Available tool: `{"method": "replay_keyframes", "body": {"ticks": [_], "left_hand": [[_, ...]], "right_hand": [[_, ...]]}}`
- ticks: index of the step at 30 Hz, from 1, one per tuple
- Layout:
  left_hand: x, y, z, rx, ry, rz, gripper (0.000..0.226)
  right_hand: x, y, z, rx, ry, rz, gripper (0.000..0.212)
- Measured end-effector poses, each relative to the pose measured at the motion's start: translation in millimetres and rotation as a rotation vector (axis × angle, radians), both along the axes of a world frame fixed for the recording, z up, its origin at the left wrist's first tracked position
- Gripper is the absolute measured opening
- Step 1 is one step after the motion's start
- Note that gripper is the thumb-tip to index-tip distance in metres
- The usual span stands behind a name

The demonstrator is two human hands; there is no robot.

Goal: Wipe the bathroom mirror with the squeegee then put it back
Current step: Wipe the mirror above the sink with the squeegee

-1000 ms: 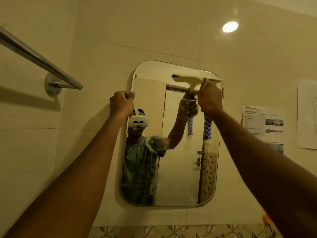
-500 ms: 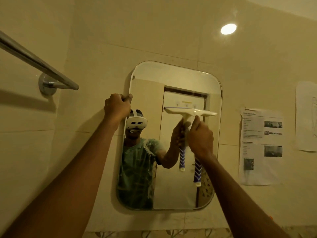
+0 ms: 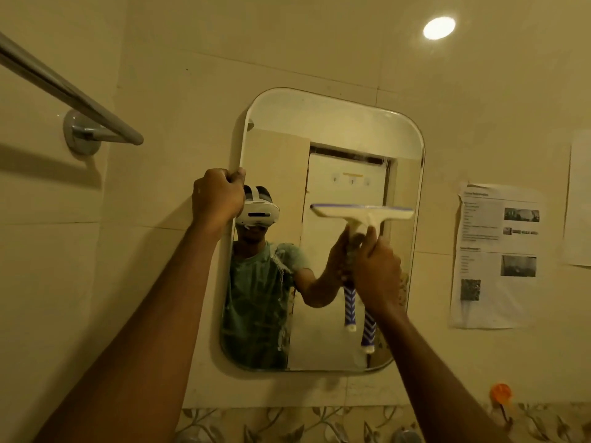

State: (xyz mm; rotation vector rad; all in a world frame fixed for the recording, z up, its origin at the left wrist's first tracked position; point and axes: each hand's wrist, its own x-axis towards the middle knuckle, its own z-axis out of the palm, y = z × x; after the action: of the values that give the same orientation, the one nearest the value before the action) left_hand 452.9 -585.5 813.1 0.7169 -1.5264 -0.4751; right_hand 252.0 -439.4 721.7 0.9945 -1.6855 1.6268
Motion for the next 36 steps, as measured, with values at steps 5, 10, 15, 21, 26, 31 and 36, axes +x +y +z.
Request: {"method": "replay_keyframes", "body": {"ticks": [5, 10, 15, 21, 26, 31, 36], "left_hand": [[2, 4, 0, -0.018, -0.1, 0.071, 0.046], [8, 1, -20, -0.022, -0.197, 0.134, 0.048], [7, -3, -45, -0.04, -0.163, 0.09, 0.05], [9, 3, -59, -0.034, -0.157, 0.094, 0.046], [10, 6, -70, -0.01, -0.156, 0.081, 0.046], [11, 4, -88, 0.013, -0.157, 0.054, 0.048], [9, -1, -96, 0.011, -0.139, 0.047, 0.051]], "right_hand": [[9, 14, -8, 0.028, 0.015, 0.015, 0.046], [10, 18, 66, -0.02, 0.065, 0.077, 0.04], [3, 0, 31, -0.026, 0.013, 0.047, 0.047], [19, 4, -67, 0.051, -0.042, 0.017, 0.045], [34, 18, -60, 0.073, -0.049, 0.036, 0.042], [31, 19, 12, 0.003, -0.002, 0.056, 0.044], [28, 12, -33, 0.057, -0.064, 0.035, 0.047]]}}
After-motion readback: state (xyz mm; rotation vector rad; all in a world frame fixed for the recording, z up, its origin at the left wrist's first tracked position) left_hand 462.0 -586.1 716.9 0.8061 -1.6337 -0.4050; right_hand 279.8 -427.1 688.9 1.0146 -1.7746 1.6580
